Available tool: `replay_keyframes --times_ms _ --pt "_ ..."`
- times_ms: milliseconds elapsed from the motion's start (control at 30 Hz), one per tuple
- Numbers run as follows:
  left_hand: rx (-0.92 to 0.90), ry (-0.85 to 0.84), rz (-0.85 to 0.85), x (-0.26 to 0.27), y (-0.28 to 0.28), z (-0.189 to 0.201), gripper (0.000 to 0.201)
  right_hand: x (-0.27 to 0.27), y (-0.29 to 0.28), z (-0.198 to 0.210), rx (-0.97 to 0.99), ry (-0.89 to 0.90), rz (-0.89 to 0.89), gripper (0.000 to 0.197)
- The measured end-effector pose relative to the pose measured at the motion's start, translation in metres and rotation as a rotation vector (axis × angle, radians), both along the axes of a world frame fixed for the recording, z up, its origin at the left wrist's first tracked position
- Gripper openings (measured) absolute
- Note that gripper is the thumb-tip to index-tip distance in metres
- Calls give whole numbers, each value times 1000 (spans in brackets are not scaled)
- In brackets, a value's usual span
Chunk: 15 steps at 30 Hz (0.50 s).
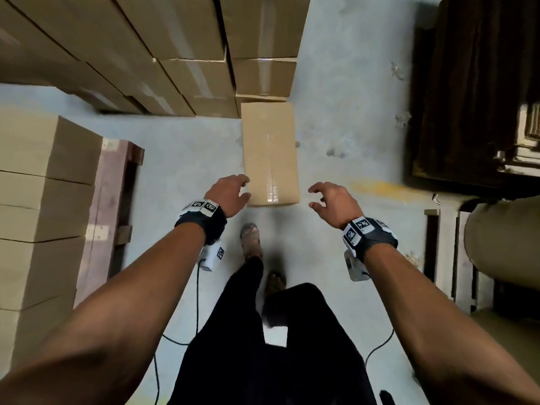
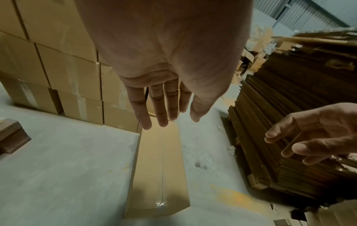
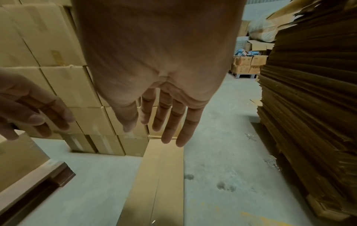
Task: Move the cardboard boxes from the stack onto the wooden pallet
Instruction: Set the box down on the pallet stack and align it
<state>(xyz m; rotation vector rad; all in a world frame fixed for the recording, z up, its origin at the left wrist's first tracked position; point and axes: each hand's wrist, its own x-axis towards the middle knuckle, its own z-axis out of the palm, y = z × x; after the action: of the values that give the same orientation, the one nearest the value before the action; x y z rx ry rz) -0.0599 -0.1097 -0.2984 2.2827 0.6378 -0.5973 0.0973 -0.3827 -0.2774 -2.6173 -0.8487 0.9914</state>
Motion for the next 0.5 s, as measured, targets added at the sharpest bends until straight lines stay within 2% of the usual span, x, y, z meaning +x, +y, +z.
replay_keyframes --times_ms 133,233,333,500 --pt "-14 66 -10 39 22 -52 50 41 21 -43 -21 26 39 40" --pt "-4 68 10 65 32 -96 53 70 37 -92 -26 27 82 43" --pt "3 64 46 87 41 -156 58 99 53 -164 -12 44 135 52" --pt "21 36 91 113 43 -278 69 130 70 -307 19 28 206 69"
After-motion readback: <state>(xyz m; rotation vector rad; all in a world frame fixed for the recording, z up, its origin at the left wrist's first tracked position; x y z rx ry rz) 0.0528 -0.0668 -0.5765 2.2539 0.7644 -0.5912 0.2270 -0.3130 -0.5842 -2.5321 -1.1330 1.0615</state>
